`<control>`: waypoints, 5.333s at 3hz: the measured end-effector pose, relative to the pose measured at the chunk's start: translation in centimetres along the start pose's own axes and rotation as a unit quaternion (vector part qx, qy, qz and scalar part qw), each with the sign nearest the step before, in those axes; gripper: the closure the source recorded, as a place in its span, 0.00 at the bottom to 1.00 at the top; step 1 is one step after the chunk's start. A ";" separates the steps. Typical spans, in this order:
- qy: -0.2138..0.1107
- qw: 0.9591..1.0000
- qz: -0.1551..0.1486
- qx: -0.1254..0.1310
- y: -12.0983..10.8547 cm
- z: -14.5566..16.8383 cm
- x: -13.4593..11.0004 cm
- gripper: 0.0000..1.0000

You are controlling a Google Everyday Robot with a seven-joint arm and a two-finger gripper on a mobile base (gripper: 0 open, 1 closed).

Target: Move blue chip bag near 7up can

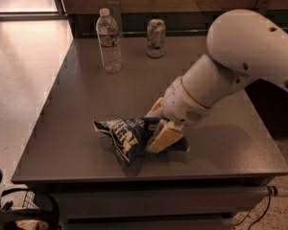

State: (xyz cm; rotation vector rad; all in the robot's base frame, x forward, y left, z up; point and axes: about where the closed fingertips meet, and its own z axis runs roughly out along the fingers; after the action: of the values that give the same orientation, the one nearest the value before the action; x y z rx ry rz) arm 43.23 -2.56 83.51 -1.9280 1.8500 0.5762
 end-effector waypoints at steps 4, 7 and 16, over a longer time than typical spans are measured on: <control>0.028 0.999 0.034 0.024 -0.6 -2.9 0.5 1.00; 0.017 0.978 0.153 0.143 -4.8 -14.1 9.0 1.00; -0.007 0.947 0.138 0.289 -28.5 -14.1 15.7 1.00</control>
Offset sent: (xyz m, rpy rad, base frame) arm -0.0008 0.0011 0.0005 -0.0013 -0.0015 0.0025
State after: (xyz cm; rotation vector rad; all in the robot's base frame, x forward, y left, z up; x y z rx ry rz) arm 72.47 -22.35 86.74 -1.2932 2.0069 0.0941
